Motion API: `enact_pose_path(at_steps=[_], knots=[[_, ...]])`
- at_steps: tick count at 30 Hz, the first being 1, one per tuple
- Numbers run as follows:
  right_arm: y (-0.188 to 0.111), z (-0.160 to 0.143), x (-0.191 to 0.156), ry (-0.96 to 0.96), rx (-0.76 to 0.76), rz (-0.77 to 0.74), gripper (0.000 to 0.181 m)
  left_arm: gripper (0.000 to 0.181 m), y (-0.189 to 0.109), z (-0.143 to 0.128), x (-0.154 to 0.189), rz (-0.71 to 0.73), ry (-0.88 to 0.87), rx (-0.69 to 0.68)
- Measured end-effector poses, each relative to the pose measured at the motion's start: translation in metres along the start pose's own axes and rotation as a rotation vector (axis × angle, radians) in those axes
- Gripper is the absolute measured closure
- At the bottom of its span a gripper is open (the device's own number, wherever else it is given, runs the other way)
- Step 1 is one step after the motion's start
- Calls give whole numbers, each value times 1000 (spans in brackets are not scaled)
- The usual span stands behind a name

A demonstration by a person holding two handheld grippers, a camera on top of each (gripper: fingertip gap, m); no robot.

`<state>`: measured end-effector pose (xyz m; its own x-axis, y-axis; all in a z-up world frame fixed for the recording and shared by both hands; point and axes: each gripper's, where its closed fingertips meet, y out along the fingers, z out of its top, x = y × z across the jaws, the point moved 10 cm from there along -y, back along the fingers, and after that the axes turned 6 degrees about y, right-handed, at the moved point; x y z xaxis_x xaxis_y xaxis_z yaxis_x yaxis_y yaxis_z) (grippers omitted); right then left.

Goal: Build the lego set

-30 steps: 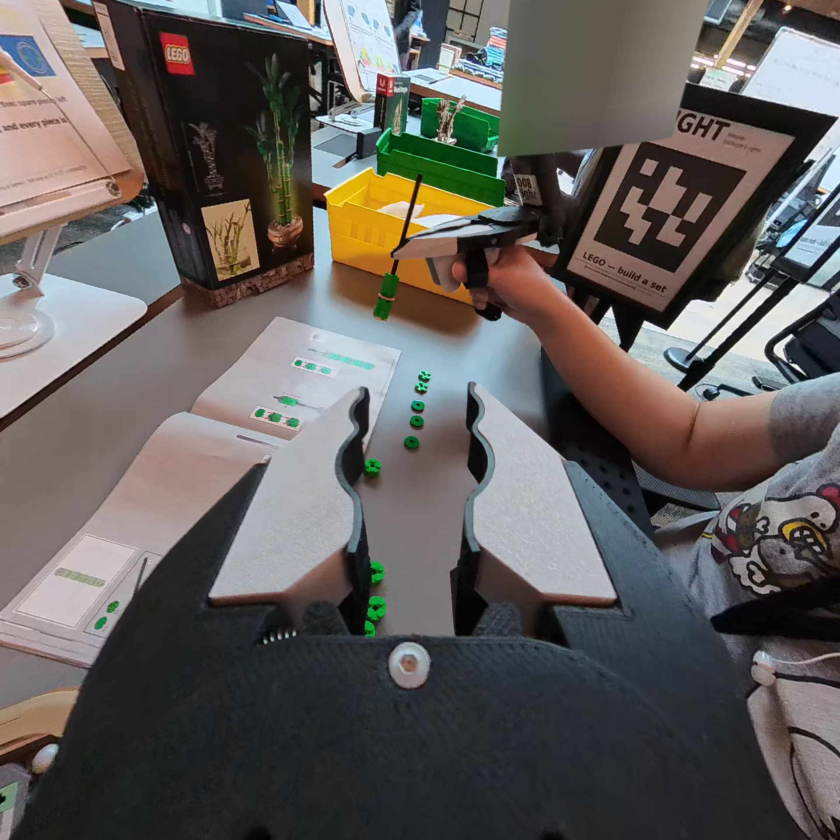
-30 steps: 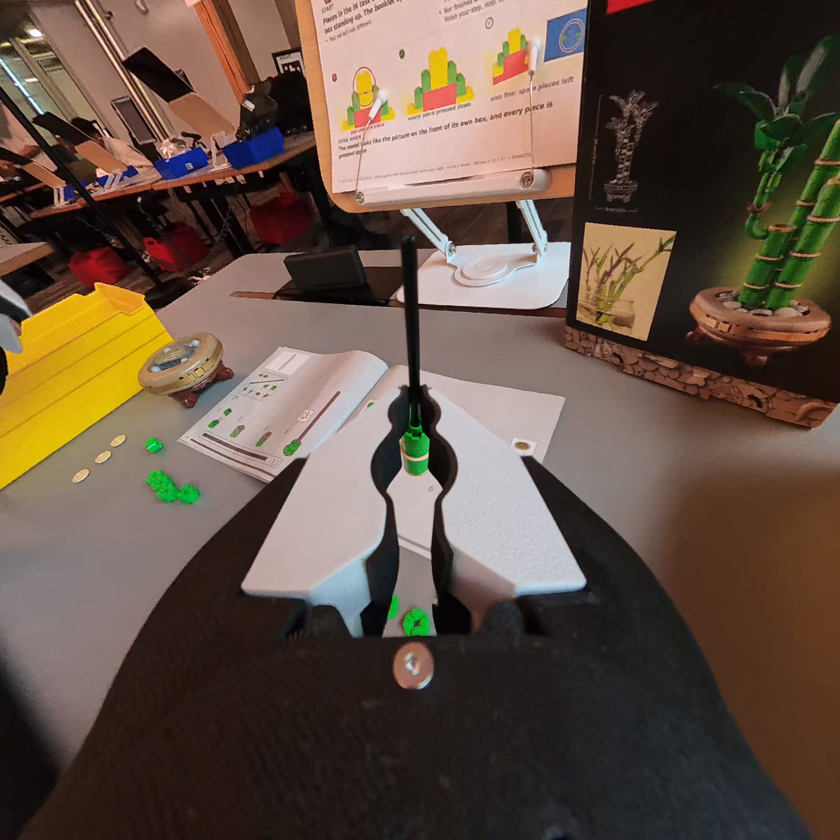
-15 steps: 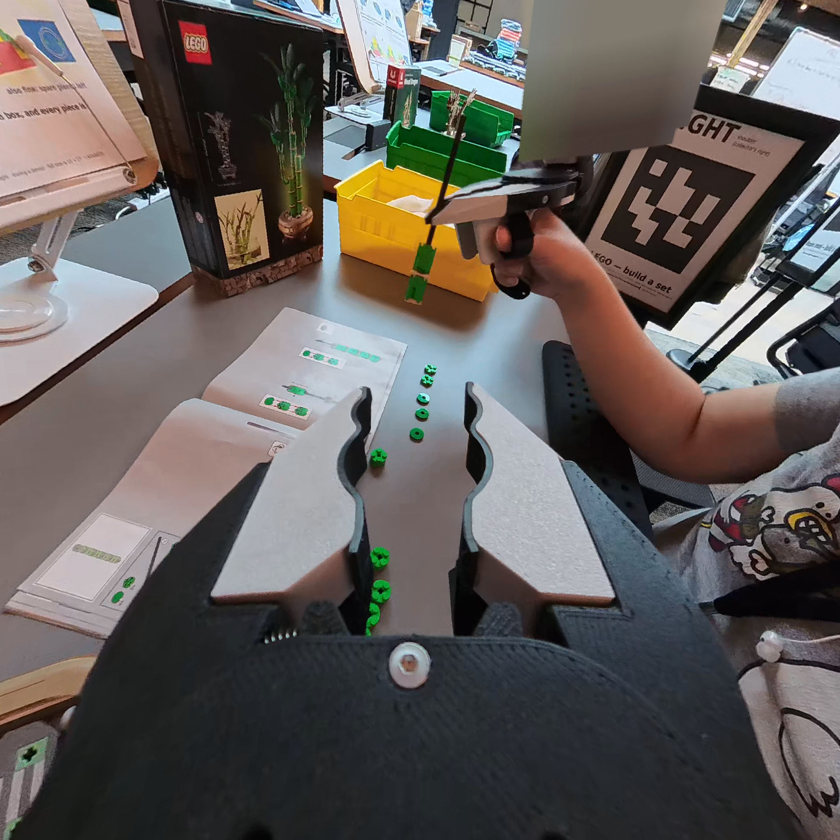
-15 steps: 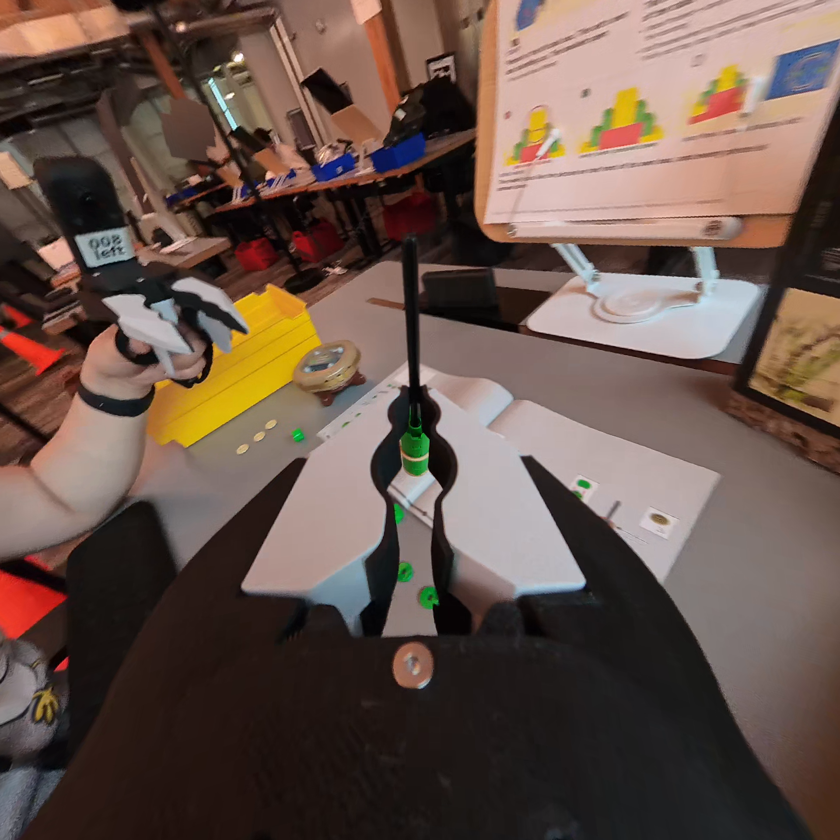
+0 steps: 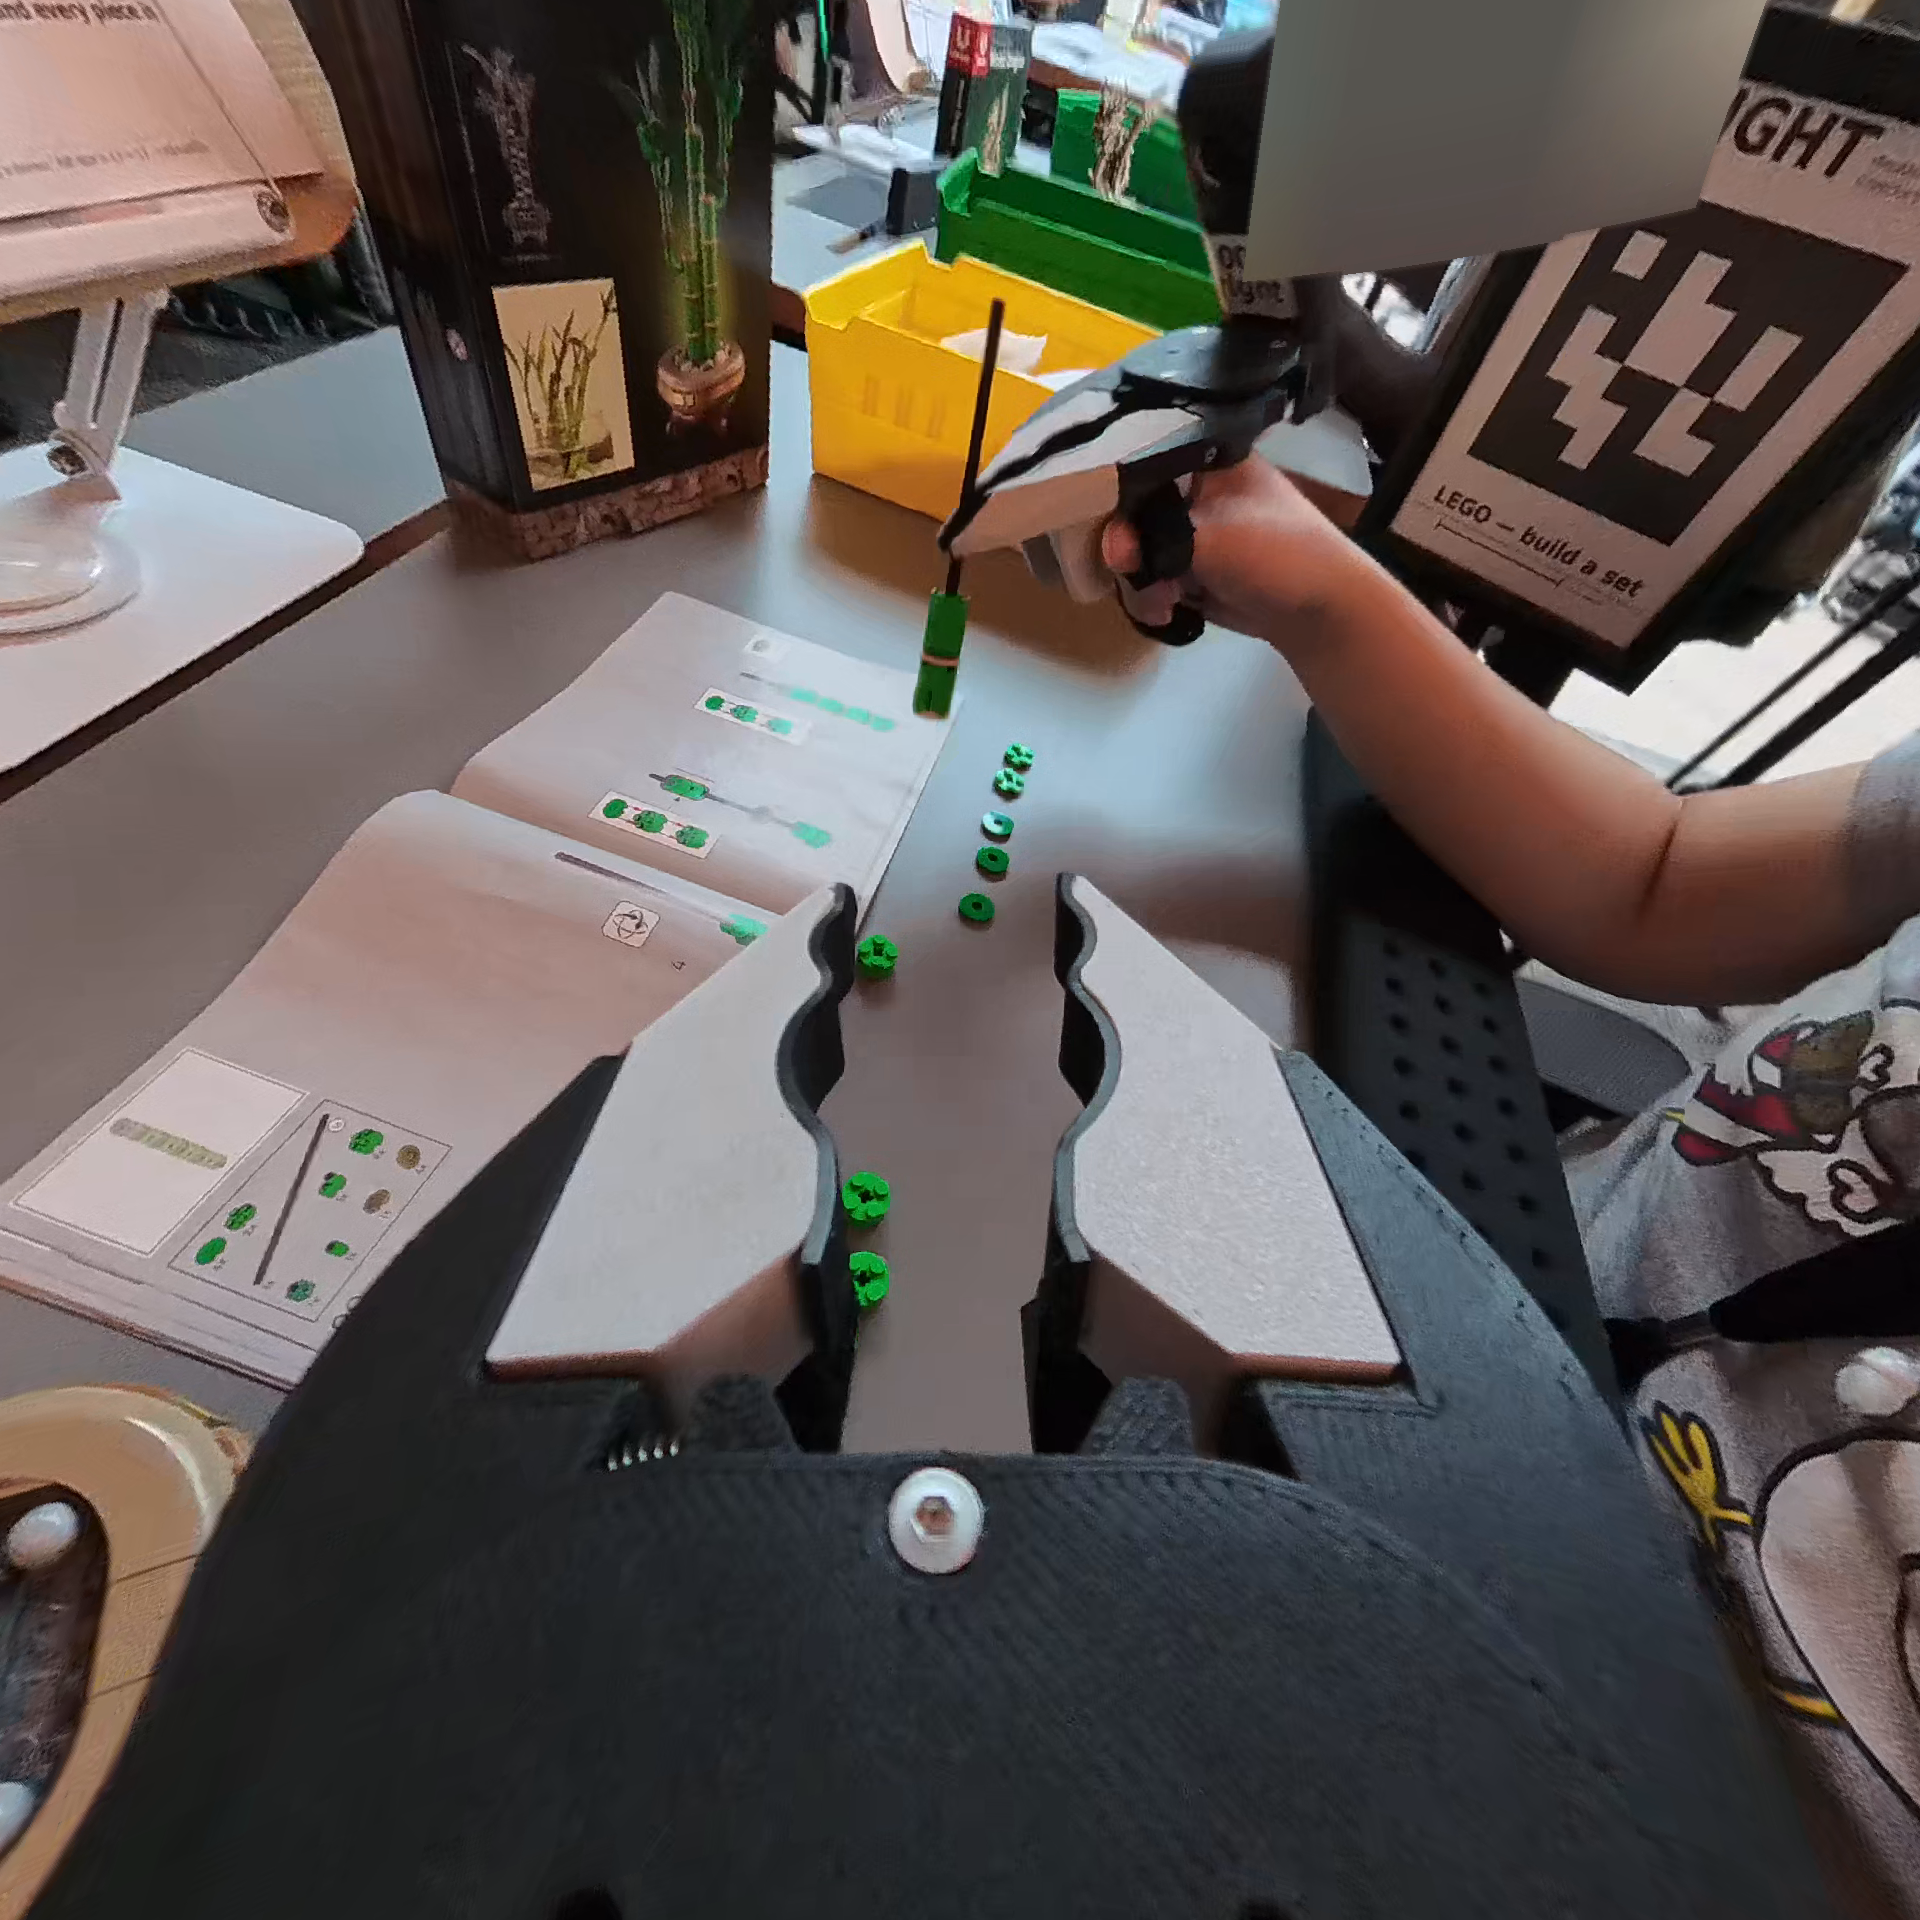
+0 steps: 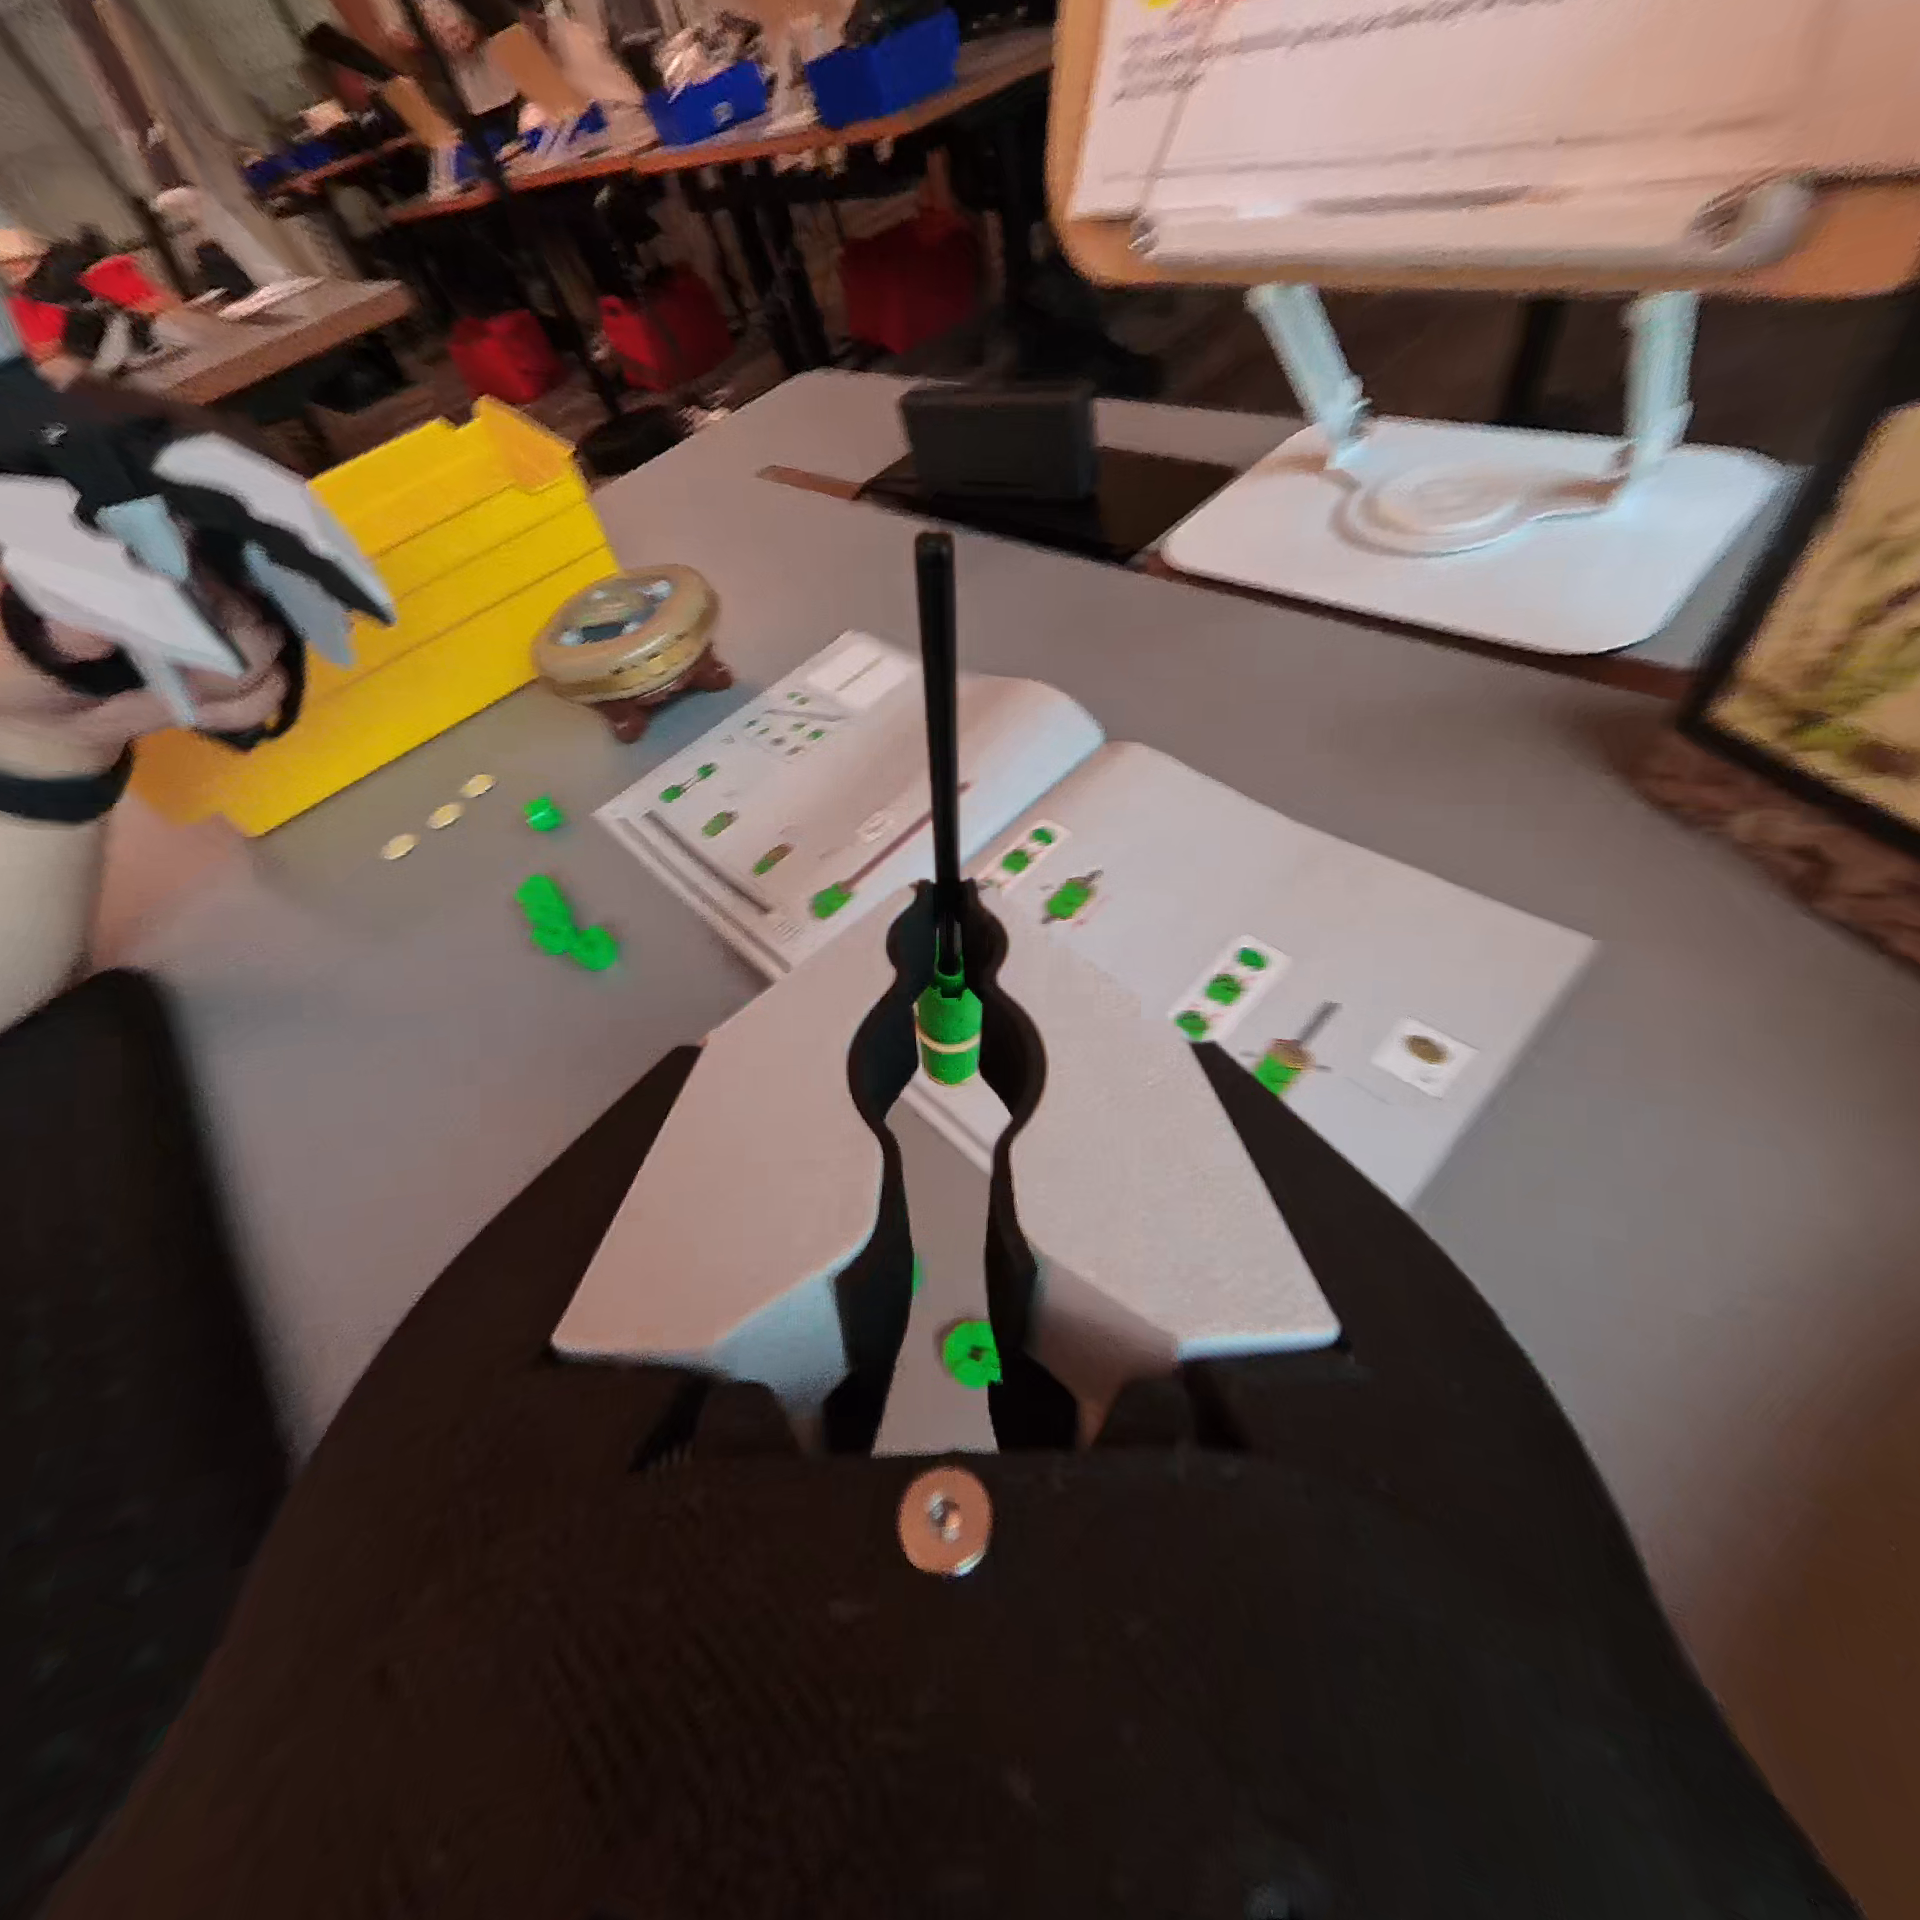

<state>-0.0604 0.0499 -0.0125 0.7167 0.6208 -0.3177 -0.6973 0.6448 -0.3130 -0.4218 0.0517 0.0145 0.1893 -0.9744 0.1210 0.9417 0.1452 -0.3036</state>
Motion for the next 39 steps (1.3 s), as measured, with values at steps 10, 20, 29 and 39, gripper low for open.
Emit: enact_pose_path(at_steps=[10, 20, 29, 39], knots=[[-47, 16, 14, -42, 168, -238, 178, 145, 5, -12, 22, 36, -80, -11], [-69, 23, 17, -10, 293, -247, 177, 146, 31, -6, 51, -22, -209, 119], [-62, 13, 17, -28, 272, -194, 178, 147, 45, 26, 32, 7, -215, 144], [-59, 9, 21, 56, 255, -97, 178, 147, 44, -30, -16, 218, -174, 144]])
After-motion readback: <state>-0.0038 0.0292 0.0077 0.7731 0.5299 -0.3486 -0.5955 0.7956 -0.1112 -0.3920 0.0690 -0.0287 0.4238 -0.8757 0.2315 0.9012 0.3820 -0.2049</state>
